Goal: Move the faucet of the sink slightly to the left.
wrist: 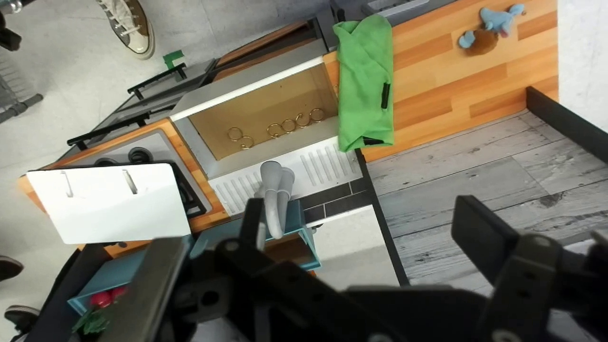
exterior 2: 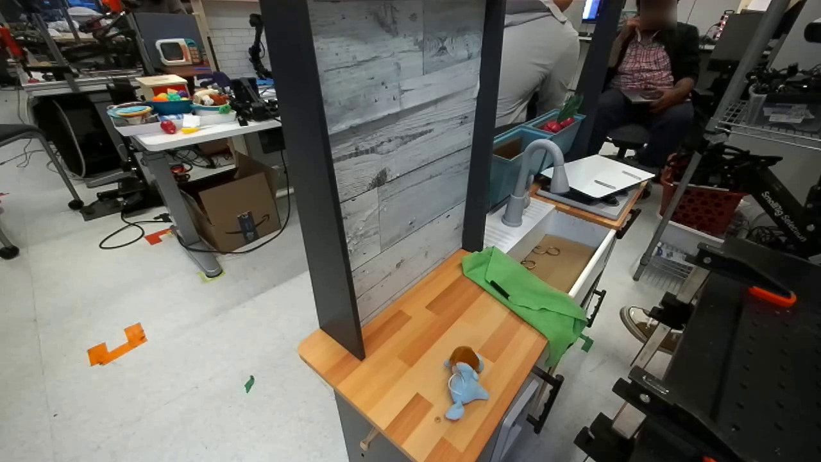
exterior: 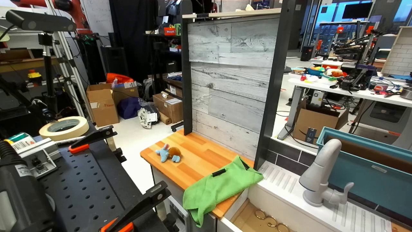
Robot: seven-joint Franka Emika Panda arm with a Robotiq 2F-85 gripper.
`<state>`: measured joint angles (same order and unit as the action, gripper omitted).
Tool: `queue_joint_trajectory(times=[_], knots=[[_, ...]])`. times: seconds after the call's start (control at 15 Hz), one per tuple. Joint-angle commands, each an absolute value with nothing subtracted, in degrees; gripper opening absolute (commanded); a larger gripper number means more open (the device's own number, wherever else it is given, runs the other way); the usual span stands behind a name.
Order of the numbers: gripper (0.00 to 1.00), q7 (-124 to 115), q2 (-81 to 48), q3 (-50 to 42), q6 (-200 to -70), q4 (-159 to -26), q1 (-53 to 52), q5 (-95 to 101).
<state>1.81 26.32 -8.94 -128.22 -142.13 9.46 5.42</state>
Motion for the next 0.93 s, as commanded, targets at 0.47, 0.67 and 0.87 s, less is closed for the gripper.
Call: queue_joint_trajectory(times=[0.47, 0.67, 0.87], knots=[[1.0, 8.64, 11.73, -12.18, -128.89, -134.54, 9.18, -1.24], [1.0, 11.25, 8.26, -13.12, -130.22, -132.9, 9.39, -2.67], [1.0, 13.7, 3.92, -13.61, -131.52, -130.36, 9.6, -4.56]])
